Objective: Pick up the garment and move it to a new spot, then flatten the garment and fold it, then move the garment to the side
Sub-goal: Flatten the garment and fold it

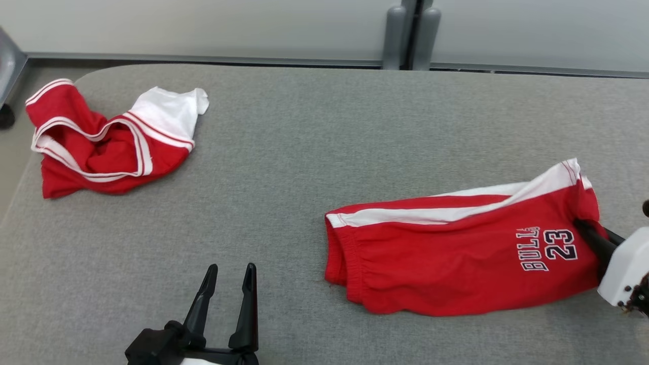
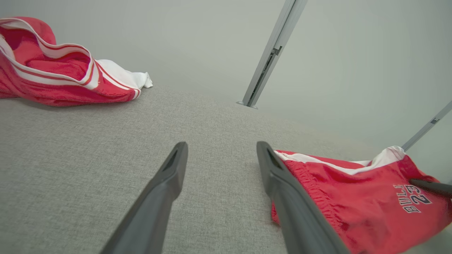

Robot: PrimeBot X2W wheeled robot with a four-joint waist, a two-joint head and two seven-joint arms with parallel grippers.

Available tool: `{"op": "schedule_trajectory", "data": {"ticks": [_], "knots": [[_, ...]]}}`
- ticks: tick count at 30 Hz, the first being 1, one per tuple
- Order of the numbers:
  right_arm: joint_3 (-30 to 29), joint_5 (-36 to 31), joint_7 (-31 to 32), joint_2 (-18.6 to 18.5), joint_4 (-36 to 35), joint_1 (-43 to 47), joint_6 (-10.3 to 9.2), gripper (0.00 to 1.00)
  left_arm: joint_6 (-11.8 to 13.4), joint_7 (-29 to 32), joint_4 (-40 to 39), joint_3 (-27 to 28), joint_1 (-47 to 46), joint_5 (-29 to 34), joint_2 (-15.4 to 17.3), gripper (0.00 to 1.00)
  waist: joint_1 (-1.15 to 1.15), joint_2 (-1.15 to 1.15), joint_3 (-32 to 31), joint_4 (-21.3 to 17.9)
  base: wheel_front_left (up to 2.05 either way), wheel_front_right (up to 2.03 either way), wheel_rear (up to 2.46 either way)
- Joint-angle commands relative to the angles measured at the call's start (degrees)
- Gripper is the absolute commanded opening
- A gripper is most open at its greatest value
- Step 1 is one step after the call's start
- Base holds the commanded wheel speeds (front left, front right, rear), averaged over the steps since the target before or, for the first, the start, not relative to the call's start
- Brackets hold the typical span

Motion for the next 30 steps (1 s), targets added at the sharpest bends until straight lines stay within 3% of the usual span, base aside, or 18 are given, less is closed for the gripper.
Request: {"op": "schedule_trajectory", "data": {"ticks": [1,12,15,21,24,27,30], "knots": [[-0.5,0.2,0.1,-0.6,-0.3,1.1,-0.02,0.0,-0.2,0.0,0.0,0.4,0.4,0.5,0.2,1.0,0.0,0.0,-2.1,-2.5,0.0,0.0,0.0],[-10.9,-0.6,-0.5,-0.3,3.9,6.4,-0.02,0.0,-1.9,0.0,0.9,1.7,1.8,2.0,0.2,1.0,0.0,0.0,-2.4,-4.6,0.0,0.0,0.0],[-11.9,-1.7,-1.7,-0.5,1.7,6.3,-0.02,0.0,-1.7,0.0,1.0,1.0,2.1,1.3,0.2,1.0,0.0,0.0,-2.9,-4.2,0.0,0.0,0.0],[-8.1,1.0,1.2,2.2,-13.2,9.0,-0.01,0.0,-0.7,0.0,0.4,0.5,3.1,0.1,0.2,1.0,0.0,0.0,-4.1,-4.0,0.0,0.0,0.0],[-4.3,-1.2,4.2,4.2,-20.1,9.1,-0.01,0.0,-0.4,0.0,-0.2,0.5,2.7,-0.4,0.2,1.0,0.0,0.0,-3.5,-4.4,0.0,0.0,0.0],[-1.2,-3.1,6.3,9.0,-22.4,6.9,0.01,0.0,-0.6,0.0,0.0,-0.2,1.4,-0.6,0.2,1.0,0.0,0.0,-2.7,-4.4,0.0,0.0,0.0],[2.3,-7.0,7.5,13.9,-20.3,4.7,-0.01,0.0,-0.8,0.0,0.6,-1.0,0.6,-0.5,0.2,1.0,0.0,0.0,-2.0,-4.0,0.0,0.0,0.0]]}}
